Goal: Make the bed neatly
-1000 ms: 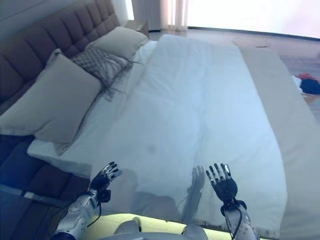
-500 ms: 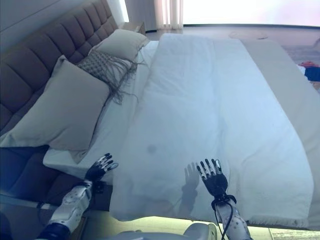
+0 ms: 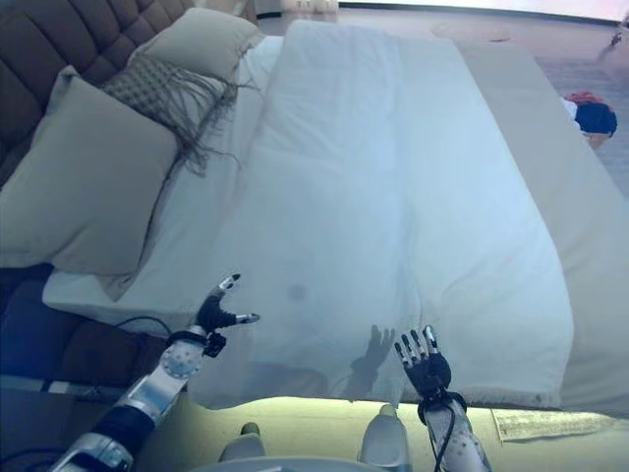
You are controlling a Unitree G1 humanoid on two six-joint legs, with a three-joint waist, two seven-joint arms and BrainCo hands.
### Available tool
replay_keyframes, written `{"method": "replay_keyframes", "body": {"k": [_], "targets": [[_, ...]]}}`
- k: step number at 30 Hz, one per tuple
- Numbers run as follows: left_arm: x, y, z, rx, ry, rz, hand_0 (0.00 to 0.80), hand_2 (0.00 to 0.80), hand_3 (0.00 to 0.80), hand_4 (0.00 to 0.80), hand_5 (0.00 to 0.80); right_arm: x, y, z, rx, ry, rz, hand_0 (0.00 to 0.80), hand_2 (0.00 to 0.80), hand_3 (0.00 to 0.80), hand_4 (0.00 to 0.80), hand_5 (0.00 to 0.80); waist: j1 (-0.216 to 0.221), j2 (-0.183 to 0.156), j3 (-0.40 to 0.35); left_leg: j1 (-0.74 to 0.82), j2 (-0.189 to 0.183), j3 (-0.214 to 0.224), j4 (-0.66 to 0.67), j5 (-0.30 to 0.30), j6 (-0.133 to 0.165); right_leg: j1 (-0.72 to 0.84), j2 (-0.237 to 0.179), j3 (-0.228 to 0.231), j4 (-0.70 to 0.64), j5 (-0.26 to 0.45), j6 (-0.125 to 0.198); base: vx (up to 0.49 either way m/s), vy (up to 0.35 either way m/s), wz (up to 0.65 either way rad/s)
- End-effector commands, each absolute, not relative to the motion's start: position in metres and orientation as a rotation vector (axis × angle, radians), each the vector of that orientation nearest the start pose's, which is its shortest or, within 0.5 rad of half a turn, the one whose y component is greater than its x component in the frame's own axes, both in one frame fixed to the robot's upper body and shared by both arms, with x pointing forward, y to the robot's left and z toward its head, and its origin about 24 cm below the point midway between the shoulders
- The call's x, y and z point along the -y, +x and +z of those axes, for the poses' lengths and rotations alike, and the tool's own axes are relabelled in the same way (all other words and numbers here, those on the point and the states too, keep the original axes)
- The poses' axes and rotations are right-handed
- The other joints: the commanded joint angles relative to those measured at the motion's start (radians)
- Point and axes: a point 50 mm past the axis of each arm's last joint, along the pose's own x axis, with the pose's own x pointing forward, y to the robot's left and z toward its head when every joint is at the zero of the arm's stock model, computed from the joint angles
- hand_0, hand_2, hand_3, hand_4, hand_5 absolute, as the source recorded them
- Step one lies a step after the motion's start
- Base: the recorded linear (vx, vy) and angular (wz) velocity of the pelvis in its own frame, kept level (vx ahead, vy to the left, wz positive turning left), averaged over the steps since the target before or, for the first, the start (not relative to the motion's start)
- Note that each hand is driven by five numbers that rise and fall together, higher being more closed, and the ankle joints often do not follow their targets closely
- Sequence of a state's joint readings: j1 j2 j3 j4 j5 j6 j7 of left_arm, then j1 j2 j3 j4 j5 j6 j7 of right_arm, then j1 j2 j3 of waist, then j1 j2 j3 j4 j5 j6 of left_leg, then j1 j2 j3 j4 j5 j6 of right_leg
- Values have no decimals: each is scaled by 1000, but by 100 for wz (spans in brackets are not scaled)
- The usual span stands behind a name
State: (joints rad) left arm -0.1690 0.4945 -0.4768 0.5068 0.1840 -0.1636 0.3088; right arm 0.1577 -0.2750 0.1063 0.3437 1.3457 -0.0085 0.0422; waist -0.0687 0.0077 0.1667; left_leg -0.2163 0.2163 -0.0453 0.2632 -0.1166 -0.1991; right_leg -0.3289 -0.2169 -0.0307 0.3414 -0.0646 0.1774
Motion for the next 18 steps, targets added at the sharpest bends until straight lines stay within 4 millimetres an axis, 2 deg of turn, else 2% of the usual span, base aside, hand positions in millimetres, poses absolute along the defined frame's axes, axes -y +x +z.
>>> {"method": "replay_keyframes", "body": {"k": [1, 3, 5, 12, 18], "targets": [[-179, 304, 30, 163, 871, -34, 0, 0, 0, 0, 0, 207, 237, -16, -139, 1033, -103, 0, 0, 0, 0, 0, -27, 18, 107, -135, -36, -38, -91, 172, 92, -151, -32, 43, -10, 134, 35, -411, 164, -51], [-164, 319, 43, 237, 919, -27, 0, 0, 0, 0, 0, 204, 250, -6, -62, 1060, -69, 0, 0, 0, 0, 0, -30, 14, 149, -234, -60, -16, -66, 190, 87, -213, -54, 35, -13, 163, 36, -290, 106, 0], [-160, 325, 49, 263, 957, -11, 0, 0, 0, 0, 0, 202, 253, -1, -37, 1073, -49, 0, 0, 0, 0, 0, -38, 11, 165, -291, -66, 3, -38, 193, 82, -262, -65, 43, -14, 184, 41, -140, 105, -2], [-159, 339, 66, 328, 1054, 106, 0, 0, 0, 0, 0, 215, 243, -5, -3, 1112, -28, 0, 0, 0, 0, 0, -102, 21, 212, -398, -79, 66, 16, 189, 68, -361, -69, 75, -19, 208, 46, -79, 153, -23], [-164, 353, 74, 354, 1275, 174, 0, 0, 0, 0, 0, 218, 244, 6, 43, 1072, 32, 0, 0, 0, 0, 0, -147, 24, 242, -446, -79, 92, 9, 209, 65, -406, -64, 95, -42, 227, 40, -20, 92, -13]]}}
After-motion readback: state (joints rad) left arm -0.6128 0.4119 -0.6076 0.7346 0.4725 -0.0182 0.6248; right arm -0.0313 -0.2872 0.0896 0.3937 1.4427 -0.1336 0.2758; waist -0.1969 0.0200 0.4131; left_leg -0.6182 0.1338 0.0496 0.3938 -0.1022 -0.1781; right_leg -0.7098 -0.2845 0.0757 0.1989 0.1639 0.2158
